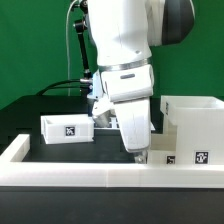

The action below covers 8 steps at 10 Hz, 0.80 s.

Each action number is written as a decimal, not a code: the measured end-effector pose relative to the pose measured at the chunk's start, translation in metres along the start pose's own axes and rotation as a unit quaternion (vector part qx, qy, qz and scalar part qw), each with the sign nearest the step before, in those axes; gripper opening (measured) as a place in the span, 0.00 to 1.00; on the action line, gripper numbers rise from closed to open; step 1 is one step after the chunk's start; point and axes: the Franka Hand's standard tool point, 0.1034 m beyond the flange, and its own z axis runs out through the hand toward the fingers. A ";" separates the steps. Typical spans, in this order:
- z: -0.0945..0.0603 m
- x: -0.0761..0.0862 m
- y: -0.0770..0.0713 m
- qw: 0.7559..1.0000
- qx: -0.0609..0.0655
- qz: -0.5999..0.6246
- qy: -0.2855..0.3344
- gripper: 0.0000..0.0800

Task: Assemble drawer

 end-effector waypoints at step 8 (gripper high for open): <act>0.000 0.024 0.001 0.999 0.007 -0.047 -0.003 0.81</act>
Offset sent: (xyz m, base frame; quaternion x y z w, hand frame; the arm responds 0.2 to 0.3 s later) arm 0.0000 0.0000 0.0000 0.0000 0.0000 0.0000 1.0000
